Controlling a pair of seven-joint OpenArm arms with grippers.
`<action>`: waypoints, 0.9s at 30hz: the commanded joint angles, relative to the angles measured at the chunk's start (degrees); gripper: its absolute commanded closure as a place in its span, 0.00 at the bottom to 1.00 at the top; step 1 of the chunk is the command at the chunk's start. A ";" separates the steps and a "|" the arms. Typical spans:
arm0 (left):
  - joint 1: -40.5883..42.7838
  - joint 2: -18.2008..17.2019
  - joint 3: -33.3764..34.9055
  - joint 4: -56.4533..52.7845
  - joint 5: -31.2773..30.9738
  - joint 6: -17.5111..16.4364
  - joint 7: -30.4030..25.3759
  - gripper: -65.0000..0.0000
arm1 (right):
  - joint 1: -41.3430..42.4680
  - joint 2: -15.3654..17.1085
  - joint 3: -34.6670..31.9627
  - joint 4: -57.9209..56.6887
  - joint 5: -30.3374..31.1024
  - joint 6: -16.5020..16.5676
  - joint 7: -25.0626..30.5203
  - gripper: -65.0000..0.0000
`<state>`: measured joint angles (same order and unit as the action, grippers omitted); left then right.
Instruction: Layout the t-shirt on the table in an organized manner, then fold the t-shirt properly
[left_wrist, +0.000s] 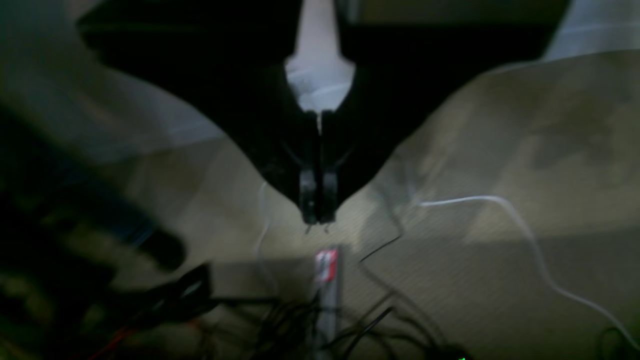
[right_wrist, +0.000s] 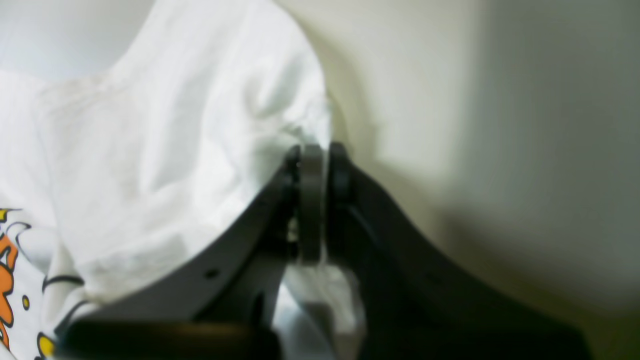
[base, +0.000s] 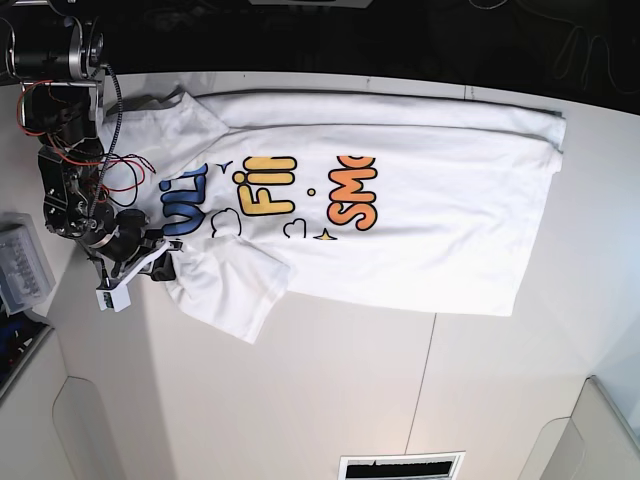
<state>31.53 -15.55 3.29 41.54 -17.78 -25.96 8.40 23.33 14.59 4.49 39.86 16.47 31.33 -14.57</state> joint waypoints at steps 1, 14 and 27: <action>-0.04 -0.63 0.39 -0.59 1.55 0.13 0.26 1.00 | 0.57 0.52 0.04 0.48 -1.05 -0.22 -1.51 1.00; 3.28 -1.77 1.62 -2.64 11.26 25.62 -15.47 1.00 | -0.35 0.50 0.04 0.48 -1.07 -0.22 -1.49 1.00; 3.06 -1.81 1.62 1.14 14.47 9.86 -3.21 1.00 | -0.33 -0.02 0.04 0.48 -1.07 -0.20 0.66 1.00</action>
<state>33.34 -16.78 4.97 42.50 -3.31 -16.32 5.04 22.39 14.39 4.51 40.07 16.47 31.53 -12.64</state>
